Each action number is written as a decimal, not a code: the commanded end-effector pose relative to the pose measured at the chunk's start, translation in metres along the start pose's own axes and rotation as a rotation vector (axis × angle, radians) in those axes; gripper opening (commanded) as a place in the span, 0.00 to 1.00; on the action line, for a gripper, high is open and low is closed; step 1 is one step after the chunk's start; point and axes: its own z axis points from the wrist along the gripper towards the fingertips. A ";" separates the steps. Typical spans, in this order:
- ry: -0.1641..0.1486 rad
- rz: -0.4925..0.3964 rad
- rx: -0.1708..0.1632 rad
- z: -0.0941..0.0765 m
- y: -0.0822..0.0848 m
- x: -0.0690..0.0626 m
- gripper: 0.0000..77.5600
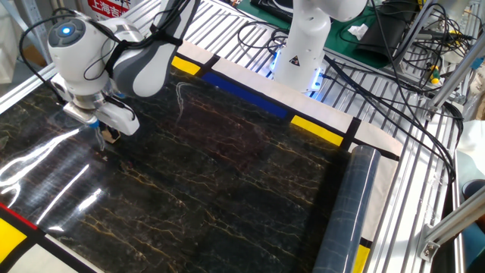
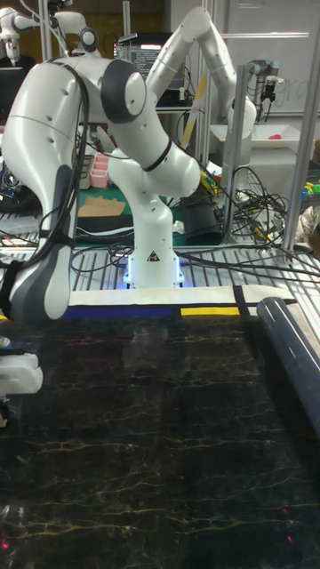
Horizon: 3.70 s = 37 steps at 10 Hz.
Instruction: Hold a small block with the gripper and sweep it from left to right on the table
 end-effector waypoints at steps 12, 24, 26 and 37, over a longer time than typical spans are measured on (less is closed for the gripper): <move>-0.016 -0.004 -0.024 0.017 -0.002 0.001 0.02; -0.027 0.063 -0.016 0.013 0.047 0.020 0.02; -0.033 0.056 -0.016 0.016 0.045 0.019 0.02; -0.022 0.055 -0.021 0.016 0.045 0.019 0.02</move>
